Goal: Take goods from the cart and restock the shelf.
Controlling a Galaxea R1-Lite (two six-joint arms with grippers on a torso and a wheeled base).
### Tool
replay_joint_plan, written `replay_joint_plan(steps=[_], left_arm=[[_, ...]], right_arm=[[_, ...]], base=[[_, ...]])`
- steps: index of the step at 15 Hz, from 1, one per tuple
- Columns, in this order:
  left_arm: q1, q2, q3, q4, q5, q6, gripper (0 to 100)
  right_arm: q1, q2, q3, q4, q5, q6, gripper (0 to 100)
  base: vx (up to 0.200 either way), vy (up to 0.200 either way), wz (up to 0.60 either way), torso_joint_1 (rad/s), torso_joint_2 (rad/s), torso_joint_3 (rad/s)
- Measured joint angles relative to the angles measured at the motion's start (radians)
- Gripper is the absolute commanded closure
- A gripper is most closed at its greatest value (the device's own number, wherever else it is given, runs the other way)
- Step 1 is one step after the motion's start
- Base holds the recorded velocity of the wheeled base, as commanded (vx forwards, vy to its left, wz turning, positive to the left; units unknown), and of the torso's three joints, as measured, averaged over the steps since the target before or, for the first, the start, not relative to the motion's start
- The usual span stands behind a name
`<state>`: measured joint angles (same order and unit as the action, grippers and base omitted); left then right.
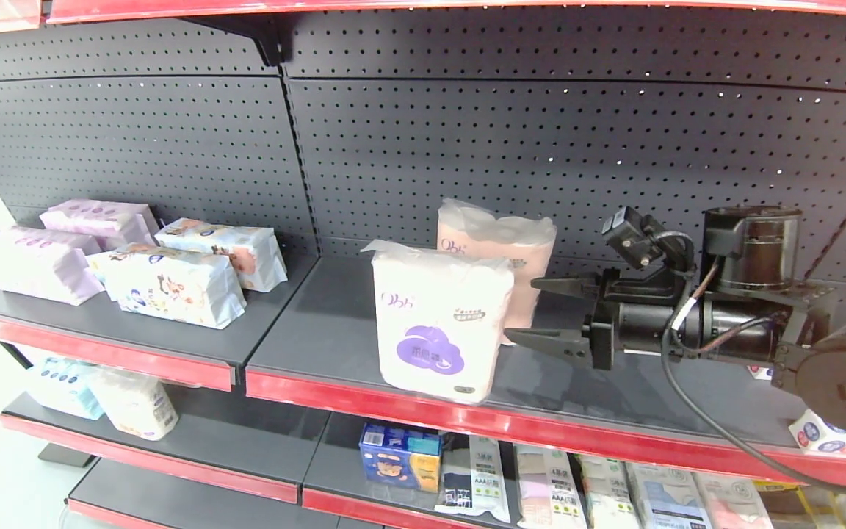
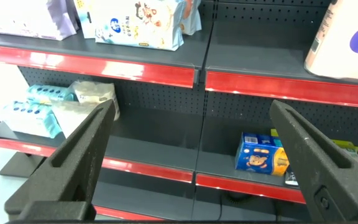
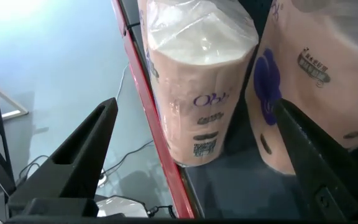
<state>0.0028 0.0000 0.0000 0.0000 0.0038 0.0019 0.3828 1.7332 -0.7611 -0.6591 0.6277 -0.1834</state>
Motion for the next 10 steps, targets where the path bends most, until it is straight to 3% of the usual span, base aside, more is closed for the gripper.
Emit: replay_joint_plan(steps=[10], left_arm=[[0.000, 0.000, 0.000, 0.000, 0.000, 0.000, 0]], right_arm=[[0.043, 0.068, -0.053, -0.006, -0.014, 0.013, 0]], base=[[0.000, 0.000, 0.00, 0.000, 0.00, 0.000]])
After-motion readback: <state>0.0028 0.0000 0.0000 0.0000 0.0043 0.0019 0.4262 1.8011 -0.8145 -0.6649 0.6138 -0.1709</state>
